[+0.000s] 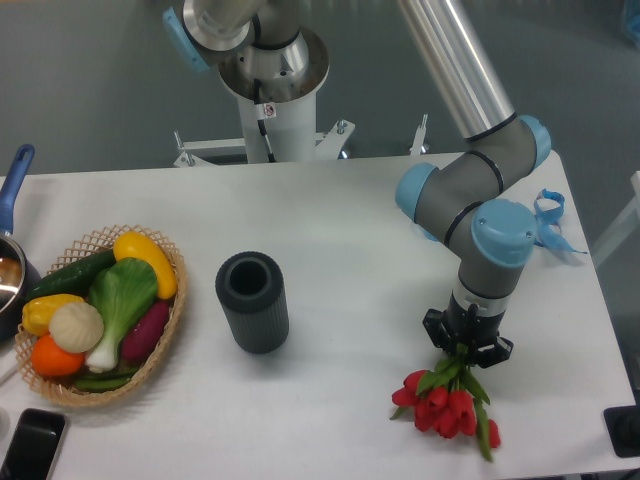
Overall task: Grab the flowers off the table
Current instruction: 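Lift the red tulip bunch up off the table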
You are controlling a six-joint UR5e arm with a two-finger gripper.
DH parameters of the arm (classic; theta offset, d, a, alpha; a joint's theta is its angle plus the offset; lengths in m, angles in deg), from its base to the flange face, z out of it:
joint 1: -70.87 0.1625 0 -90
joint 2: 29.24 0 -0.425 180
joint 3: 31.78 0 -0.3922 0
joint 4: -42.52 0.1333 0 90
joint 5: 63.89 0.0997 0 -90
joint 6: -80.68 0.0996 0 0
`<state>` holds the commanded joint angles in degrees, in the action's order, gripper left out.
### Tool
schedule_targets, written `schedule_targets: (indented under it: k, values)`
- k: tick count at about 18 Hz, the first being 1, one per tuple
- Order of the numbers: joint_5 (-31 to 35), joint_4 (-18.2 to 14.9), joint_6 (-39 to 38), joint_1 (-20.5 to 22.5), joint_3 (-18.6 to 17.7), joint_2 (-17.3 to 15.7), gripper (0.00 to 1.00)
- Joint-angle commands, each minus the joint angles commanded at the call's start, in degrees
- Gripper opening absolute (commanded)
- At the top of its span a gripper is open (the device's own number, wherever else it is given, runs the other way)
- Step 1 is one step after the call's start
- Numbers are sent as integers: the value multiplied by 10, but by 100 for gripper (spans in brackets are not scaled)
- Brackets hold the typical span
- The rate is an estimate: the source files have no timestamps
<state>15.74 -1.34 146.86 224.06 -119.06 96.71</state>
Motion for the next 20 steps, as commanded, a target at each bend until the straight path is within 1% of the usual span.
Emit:
schedule_targets:
  k: [2, 3, 4, 5, 8, 13, 16, 18, 20]
  values:
    - [-1, 0, 1, 0, 1, -9, 14]
    - [-1, 0, -1, 0, 1, -21, 15]
    - [-2, -1, -3, 0, 0, -39, 15]
    - [-6, -1, -23, -2, -3, -81, 15]
    - [-20, 0, -56, -3, 1, -119, 15]
    - [-103, 0, -119, -1, 3, -180, 15]
    - [-145, 0, -158, 6, 2, -202, 15]
    - [-162, 0, -171, 13, 2, -207, 15]
    - [-191, 0, -178, 16, 2, -208, 15]
